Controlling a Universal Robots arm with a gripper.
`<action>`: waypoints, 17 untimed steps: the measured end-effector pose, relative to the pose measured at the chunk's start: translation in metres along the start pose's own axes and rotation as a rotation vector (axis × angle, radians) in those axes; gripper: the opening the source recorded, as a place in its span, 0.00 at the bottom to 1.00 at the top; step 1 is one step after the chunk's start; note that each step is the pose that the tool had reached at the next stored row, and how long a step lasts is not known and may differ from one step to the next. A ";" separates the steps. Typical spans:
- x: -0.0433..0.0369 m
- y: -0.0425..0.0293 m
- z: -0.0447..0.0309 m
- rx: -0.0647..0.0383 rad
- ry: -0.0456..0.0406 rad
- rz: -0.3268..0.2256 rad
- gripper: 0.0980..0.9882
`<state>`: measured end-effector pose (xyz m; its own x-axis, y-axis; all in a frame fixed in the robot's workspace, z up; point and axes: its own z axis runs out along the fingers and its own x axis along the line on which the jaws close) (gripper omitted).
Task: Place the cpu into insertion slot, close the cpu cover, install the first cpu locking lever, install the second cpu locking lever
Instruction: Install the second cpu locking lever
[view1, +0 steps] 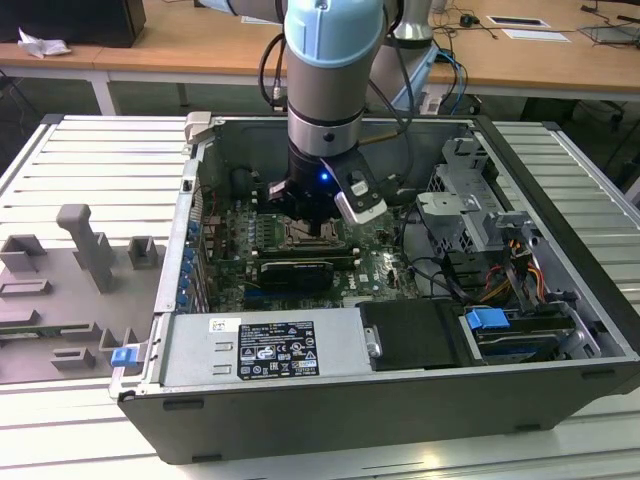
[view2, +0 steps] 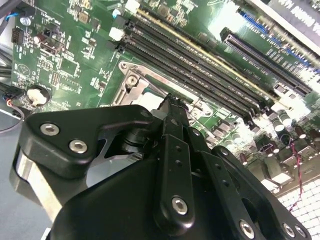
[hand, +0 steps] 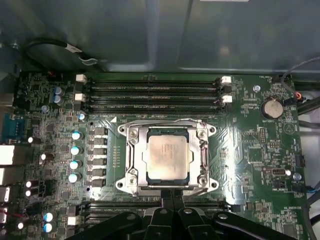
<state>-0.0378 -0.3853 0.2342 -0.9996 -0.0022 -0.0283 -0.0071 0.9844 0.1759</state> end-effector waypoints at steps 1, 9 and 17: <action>0.0001 -0.0007 -0.0001 0.000 0.0000 0.000 0.01; 0.0152 -0.0061 0.0087 -0.001 0.0002 -0.001 0.01; 0.0310 -0.0142 0.0147 -0.050 0.0010 -0.006 0.01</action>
<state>-0.0682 -0.3968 0.2163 -0.9996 -0.0086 -0.0287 -0.0148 0.9744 0.2243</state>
